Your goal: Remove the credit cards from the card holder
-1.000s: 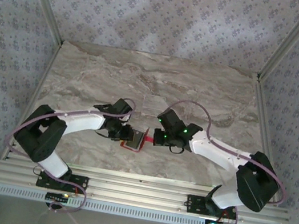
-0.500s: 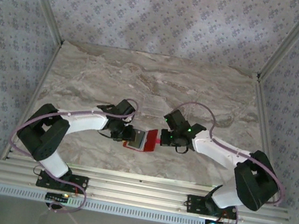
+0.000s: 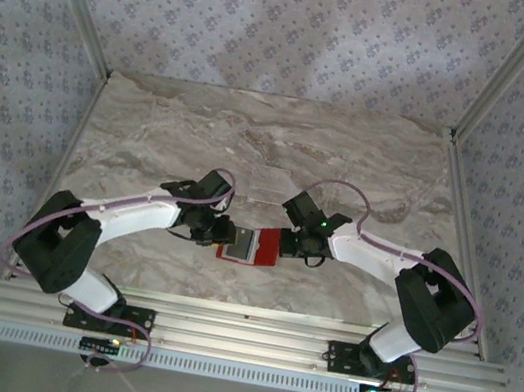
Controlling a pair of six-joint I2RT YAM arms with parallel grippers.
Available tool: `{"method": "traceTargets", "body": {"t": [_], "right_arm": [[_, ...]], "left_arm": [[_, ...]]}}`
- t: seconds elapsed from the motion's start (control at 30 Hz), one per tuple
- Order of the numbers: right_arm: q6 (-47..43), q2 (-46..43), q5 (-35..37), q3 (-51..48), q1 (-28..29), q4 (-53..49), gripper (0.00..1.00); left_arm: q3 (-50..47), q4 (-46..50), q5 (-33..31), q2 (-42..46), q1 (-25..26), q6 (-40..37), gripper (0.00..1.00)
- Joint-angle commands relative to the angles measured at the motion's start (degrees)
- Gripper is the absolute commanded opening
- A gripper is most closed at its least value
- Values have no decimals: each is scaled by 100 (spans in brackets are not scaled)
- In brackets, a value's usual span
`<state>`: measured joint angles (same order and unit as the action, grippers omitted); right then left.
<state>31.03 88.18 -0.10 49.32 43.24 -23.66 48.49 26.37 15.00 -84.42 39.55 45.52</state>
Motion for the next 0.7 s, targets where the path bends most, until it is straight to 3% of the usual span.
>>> {"method": "traceTargets", "body": {"t": [0.0, 0.1, 0.4, 0.67], "right_arm": [[69, -268, 304, -44, 86, -68, 4], [228, -256, 560, -15, 135, -237, 6], [457, -38, 1053, 111, 298, -574, 18], [833, 96, 1307, 702, 639, -1441, 44]], "left_arm": [[286, 262, -217, 317, 44, -223, 31], [395, 517, -405, 456, 14, -332, 31], [182, 30, 90, 285, 32, -341, 29], [-14, -271, 205, -46, 29, -373, 27]]}}
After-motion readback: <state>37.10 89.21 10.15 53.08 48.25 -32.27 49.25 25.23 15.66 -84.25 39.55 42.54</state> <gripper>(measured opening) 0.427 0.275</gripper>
